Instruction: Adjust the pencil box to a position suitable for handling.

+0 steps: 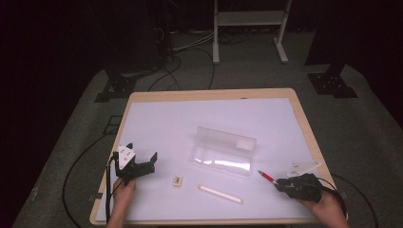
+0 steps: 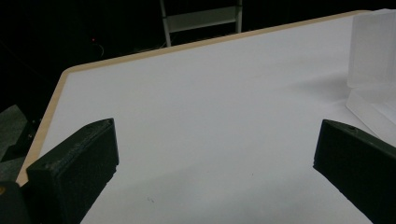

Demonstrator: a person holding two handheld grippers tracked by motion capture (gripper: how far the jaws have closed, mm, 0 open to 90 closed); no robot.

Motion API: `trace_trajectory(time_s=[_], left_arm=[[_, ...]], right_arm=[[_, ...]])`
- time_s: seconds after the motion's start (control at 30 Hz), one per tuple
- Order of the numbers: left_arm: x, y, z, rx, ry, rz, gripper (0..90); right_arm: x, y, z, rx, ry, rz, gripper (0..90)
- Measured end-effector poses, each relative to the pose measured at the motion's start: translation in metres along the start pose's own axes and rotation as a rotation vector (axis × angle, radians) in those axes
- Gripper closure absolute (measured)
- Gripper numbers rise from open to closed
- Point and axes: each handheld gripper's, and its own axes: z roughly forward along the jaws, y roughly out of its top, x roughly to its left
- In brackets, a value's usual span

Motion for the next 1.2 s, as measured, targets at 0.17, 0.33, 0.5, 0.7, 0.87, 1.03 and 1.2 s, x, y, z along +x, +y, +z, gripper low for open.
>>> trace_trajectory(time_s=[0.17,0.33,0.5,0.7,0.87,1.03,1.2], left_arm=[[0.0,0.0,0.0,0.0,-0.001,-0.001,0.0],[0.0,0.0,0.0,0.0,-0.001,-0.001,0.0],[0.0,0.0,0.0,0.0,-0.001,-0.001,0.0],[0.0,0.0,0.0,0.001,-0.001,-0.001,0.0],[0.0,0.0,0.0,0.0,0.0,0.0,0.0],[0.0,0.0,0.0,0.001,0.0,-0.001,0.0],[0.0,0.0,0.0,0.0,-0.002,-0.002,0.0]], right_arm=[[-0.002,0.0,0.0,0.001,0.003,0.026,78.0],[-0.003,0.0,0.0,-0.001,0.008,0.043,78.7],[-0.003,-0.001,0.0,-0.005,0.007,0.048,78.9],[-0.005,-0.002,-0.004,-0.028,0.007,0.057,78.9],[-0.004,0.002,-0.013,-0.053,0.011,0.055,78.9],[-0.003,0.013,-0.023,-0.08,0.013,0.043,78.9],[-0.001,0.025,-0.029,-0.096,0.021,0.018,78.9]])
